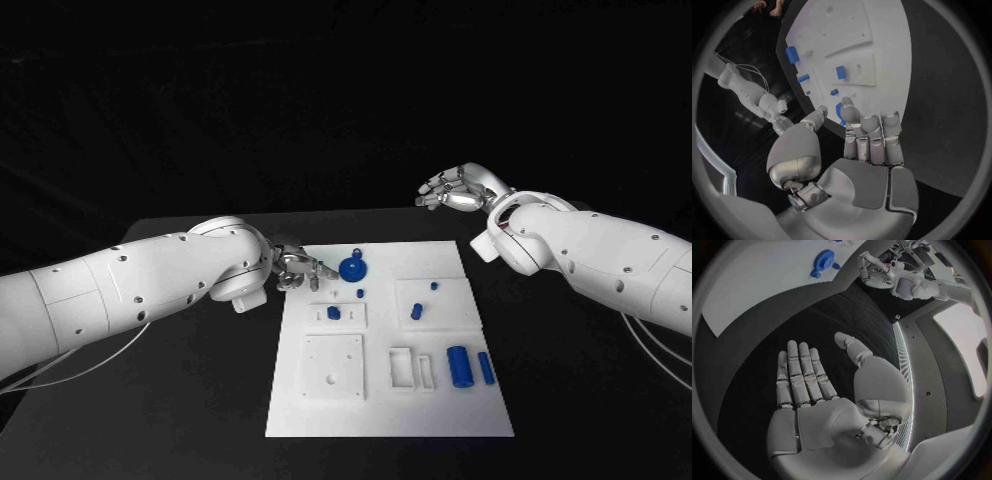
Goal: Assemble the parts on the task board
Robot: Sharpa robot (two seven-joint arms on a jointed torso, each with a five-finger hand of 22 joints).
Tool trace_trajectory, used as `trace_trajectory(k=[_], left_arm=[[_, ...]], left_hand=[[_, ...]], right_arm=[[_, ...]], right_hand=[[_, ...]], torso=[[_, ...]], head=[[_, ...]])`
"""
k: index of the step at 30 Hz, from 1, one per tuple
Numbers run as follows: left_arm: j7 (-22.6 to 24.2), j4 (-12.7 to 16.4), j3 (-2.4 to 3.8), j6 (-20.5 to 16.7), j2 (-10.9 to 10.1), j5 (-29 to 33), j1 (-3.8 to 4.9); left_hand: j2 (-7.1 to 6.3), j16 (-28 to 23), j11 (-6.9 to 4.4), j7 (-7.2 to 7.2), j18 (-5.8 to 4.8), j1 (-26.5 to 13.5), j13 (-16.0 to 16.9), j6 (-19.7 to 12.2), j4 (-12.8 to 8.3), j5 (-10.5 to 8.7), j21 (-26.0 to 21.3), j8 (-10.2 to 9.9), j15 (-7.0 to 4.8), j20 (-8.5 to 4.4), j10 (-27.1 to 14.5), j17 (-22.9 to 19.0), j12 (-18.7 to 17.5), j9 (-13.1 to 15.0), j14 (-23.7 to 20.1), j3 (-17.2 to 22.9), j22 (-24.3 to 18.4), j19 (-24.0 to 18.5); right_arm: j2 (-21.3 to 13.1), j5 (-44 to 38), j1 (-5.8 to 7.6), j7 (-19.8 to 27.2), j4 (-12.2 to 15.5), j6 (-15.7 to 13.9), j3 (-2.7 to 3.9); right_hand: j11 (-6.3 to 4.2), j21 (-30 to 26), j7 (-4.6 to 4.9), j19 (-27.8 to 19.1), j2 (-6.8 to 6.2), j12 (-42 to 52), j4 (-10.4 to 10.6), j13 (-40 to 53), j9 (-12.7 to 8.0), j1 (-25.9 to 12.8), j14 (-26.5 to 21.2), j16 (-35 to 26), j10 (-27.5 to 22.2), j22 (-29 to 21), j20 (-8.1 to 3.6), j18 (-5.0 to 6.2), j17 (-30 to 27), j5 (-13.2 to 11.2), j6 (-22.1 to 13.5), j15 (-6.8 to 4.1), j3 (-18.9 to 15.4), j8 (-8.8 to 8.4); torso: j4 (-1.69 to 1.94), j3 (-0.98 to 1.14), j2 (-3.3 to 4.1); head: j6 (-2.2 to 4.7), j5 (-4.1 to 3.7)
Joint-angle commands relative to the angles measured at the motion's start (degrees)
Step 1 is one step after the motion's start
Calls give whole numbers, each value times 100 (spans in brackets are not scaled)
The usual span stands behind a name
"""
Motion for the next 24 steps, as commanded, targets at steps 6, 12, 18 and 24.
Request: trace_trajectory(k=[6, 12, 18, 24], left_arm=[[131, 0, 2, 117, -27, 299, 11], [103, 94, -1, 267, -102, 302, 10], [161, 264, -10, 426, -252, 507, 7], [295, 402, -18, 622, -394, 793, -6]], left_hand=[[315, -34, 17, 37, -20, 281, -3, -100, -195, 33, -45, -148, 34, -673, -41, -3, -61, -120, -7, -212, -30, -44], [624, -53, 74, 93, -54, 512, 6, -205, -479, 406, -54, -327, 80, -661, -54, 1, -86, -297, -16, -320, -29, -60], [1339, -33, 262, 303, -84, 686, 33, -817, -760, 1240, -28, -860, 243, -652, -29, 27, -73, -700, 7, -263, -12, -59], [1555, -30, 393, 440, -124, 464, 73, -1084, -1012, 2315, 2, -1138, 369, -618, -54, 51, -59, -1052, 40, -348, -4, -35]], right_arm=[[-14, 11, -8, 9, 0, 33, 2], [-23, 12, -8, 8, 12, 36, 2], [-41, 14, -9, 7, 20, 34, 2], [-58, 16, -17, 9, 22, 37, 2]], right_hand=[[34, -30, 47, -39, 14, 32, -2, -12, -10, -6, -38, -19, -21, 9, 13, 60, -9, 30, -47, 16, -27, 30], [34, -31, 47, -40, 21, 34, -2, -15, -12, -1, -38, -19, -21, 11, 13, 62, -9, 30, -48, 16, -24, 30], [34, -32, 47, -41, 21, 35, -3, -18, -13, 1, -39, -19, -21, 12, 14, 63, -9, 31, -48, 16, -23, 31], [34, -33, 47, -42, 25, 36, 1, -21, -15, -1, -39, -20, -20, 14, 16, 63, -9, 36, -48, 16, -22, 32]], torso=[[-9, 7, 3], [3, 6, -1], [-4, 9, 1], [-6, 6, 4]], head=[[34, 13], [16, 15], [4, 18], [-2, 12]])
